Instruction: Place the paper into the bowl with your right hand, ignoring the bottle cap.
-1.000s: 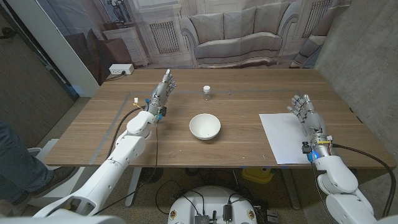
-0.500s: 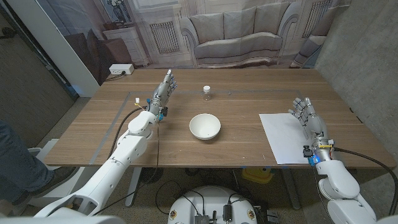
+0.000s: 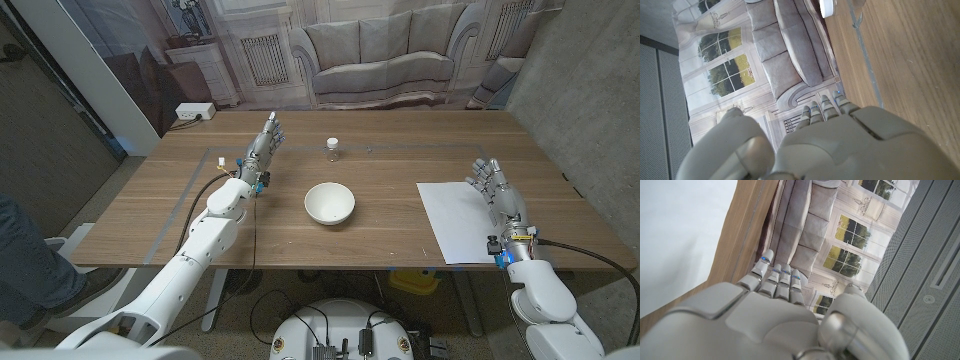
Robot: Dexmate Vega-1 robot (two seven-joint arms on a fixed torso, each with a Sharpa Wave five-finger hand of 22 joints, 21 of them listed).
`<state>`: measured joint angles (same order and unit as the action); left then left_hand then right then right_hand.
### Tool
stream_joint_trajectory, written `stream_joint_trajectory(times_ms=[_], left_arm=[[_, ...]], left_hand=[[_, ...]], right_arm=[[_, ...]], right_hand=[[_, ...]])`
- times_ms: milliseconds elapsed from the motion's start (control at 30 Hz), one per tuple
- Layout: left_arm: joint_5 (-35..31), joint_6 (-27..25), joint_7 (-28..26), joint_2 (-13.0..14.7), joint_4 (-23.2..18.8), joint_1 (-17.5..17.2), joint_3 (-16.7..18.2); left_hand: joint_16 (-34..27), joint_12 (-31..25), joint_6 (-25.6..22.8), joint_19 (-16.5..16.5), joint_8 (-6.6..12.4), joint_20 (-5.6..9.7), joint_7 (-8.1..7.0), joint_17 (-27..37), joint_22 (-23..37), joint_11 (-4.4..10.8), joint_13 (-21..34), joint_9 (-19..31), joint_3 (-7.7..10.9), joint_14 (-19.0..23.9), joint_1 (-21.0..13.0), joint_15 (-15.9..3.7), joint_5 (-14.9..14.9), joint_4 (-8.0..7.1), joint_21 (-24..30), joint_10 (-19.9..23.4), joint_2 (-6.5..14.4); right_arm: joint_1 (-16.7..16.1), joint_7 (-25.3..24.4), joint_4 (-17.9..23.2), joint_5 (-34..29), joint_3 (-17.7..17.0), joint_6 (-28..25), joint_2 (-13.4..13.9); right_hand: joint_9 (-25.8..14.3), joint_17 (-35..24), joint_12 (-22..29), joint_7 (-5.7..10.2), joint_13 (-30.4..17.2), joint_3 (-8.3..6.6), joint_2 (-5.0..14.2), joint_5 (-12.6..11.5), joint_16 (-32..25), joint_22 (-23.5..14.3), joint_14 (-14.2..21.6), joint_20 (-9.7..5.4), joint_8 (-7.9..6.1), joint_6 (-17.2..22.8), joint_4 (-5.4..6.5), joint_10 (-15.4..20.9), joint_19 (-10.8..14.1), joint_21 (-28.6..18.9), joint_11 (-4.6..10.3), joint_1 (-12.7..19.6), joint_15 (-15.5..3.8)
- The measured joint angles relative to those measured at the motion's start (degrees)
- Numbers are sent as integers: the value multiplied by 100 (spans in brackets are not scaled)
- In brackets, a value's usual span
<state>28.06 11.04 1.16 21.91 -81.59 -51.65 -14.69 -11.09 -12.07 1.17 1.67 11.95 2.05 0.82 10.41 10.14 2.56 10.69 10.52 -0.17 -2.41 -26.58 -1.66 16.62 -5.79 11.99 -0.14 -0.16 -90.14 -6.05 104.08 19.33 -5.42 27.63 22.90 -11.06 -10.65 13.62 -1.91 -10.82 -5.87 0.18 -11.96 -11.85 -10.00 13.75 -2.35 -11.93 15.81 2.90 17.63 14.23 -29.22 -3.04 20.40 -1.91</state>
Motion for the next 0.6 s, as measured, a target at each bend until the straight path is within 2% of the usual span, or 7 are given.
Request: stream_joint_trajectory(times_ms=[267,600], left_arm=[[2,-6,48,-16,50,32,14],[5,-36,94,-44,88,48,26]], left_hand=[[0,-1,0,0,0,0,0,0,0,0,0,0,-48,0,0,0,0,1,-39,0,0],[29,-1,0,0,0,0,0,0,0,-1,0,0,-47,-21,0,21,0,1,-43,-1,0]], right_arm=[[-37,-139,24,-145,34,17,6],[-88,-266,81,-254,59,18,57]], right_hand=[[0,0,46,130,0,1,13,0,44,14,-44,14,0,130,-47,110,-112,132,110,18,-26],[1,-1,45,139,1,19,-2,0,44,14,-65,2,-38,184,-64,140,-243,234,141,61,-47]])
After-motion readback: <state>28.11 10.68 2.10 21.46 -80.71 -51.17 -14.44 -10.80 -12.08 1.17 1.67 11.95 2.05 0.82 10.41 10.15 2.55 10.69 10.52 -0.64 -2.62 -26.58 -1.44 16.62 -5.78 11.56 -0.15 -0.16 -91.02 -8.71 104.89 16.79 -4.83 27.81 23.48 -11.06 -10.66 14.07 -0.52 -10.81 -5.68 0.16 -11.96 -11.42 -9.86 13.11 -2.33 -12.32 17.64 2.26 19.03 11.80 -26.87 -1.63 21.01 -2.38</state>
